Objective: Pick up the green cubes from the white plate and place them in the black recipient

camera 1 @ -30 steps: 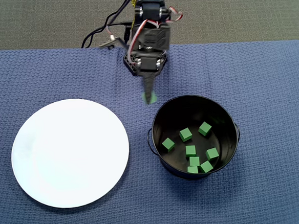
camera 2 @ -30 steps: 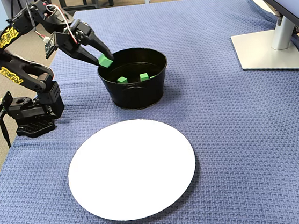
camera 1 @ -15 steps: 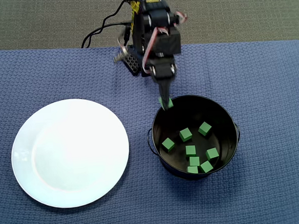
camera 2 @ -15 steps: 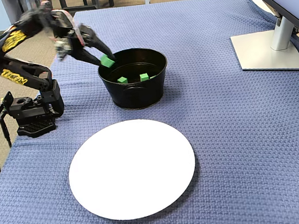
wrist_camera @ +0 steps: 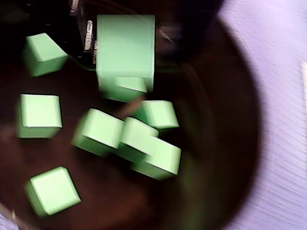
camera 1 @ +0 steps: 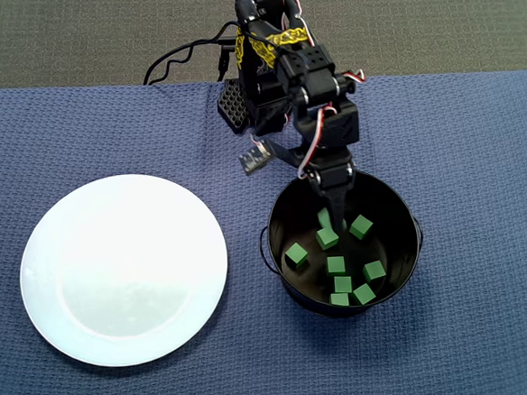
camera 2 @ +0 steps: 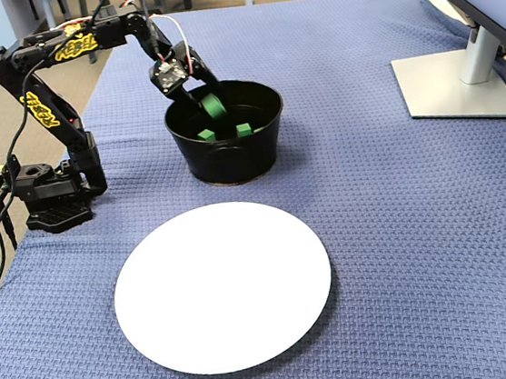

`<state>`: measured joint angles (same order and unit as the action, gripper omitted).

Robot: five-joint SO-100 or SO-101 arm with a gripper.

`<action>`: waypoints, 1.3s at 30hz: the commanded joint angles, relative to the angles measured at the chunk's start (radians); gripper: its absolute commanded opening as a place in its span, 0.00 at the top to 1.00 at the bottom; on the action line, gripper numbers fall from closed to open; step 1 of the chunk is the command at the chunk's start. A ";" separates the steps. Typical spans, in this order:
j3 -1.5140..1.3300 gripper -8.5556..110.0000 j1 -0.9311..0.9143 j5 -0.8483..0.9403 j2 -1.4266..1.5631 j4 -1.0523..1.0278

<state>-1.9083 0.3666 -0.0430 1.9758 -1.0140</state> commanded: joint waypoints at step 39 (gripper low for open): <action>-0.531 0.92 -0.509 0.167 0.908 -0.337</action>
<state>-2.4298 -0.1028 0.1335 2.8639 -1.3729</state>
